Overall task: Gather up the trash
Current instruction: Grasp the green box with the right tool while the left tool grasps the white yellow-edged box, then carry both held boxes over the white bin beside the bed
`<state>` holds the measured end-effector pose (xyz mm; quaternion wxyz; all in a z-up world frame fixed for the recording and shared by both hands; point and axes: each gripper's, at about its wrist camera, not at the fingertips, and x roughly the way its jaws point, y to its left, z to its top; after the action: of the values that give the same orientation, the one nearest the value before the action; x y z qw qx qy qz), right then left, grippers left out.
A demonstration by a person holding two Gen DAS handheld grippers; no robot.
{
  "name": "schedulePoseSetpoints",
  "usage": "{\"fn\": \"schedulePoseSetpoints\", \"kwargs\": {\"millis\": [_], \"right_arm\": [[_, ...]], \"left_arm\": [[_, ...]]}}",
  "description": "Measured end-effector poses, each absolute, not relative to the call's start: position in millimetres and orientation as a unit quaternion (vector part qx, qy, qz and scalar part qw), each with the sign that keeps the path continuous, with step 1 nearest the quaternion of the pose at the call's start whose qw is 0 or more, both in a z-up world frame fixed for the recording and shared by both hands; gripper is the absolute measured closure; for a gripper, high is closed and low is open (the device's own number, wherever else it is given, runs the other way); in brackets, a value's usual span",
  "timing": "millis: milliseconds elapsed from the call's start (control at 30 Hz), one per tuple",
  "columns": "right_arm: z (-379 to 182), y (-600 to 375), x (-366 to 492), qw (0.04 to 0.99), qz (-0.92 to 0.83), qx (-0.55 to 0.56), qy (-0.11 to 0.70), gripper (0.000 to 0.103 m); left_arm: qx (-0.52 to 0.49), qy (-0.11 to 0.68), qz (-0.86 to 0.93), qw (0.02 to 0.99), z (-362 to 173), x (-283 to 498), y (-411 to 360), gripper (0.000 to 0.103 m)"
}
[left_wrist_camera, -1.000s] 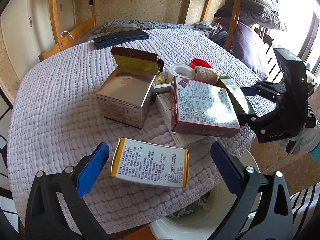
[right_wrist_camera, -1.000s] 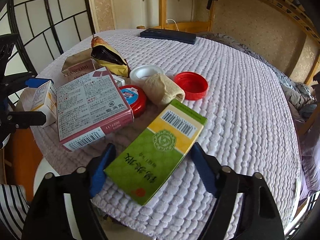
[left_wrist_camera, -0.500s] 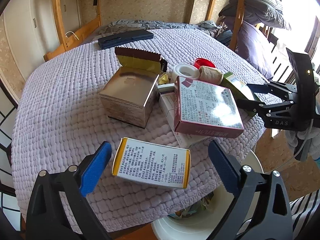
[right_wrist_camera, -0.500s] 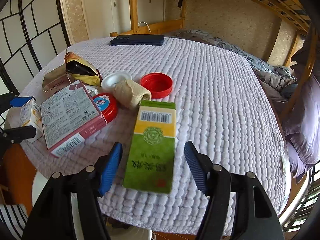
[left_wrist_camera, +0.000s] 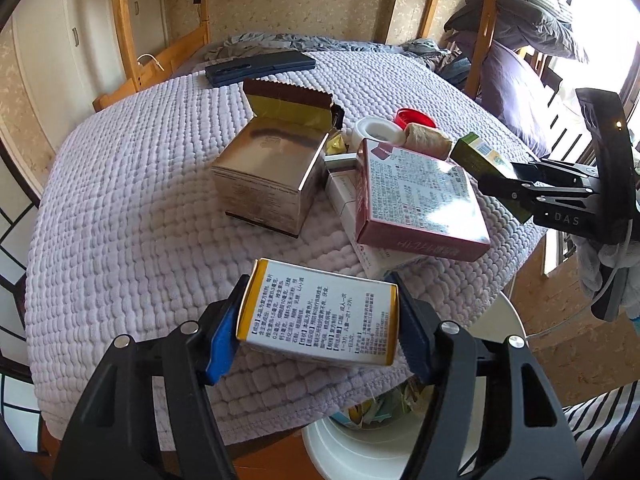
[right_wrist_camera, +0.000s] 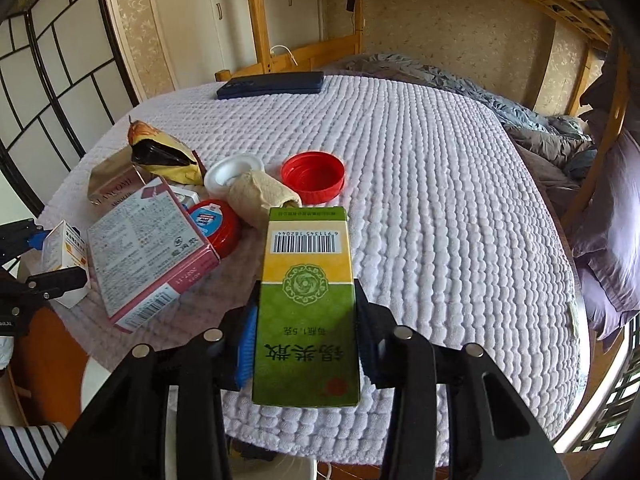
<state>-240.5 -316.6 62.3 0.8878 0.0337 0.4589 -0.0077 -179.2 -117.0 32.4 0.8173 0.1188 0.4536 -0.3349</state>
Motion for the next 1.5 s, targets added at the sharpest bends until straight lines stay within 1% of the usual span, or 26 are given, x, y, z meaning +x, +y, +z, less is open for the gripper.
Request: {"fn": "schedulePoseSetpoints", "kwargs": {"millis": [333,767,1500], "right_arm": [[79.8,-309.9,-270.6,0.891,0.008,0.050,0.451,0.063],[93.7,-287.0,-306.5,0.890,0.029,0.039,0.453,0.063],[85.0,-251.7,-344.3,0.875,0.074,0.027,0.478,0.063]], "left_arm": [[0.106,0.447,-0.345,0.818,49.1,-198.1,-113.2,0.035],[0.103,0.456,-0.350,0.812,51.4,-221.9,-115.4,0.035],[0.106,0.479,-0.359,0.794,39.3,-256.4,-122.2,0.035]]}}
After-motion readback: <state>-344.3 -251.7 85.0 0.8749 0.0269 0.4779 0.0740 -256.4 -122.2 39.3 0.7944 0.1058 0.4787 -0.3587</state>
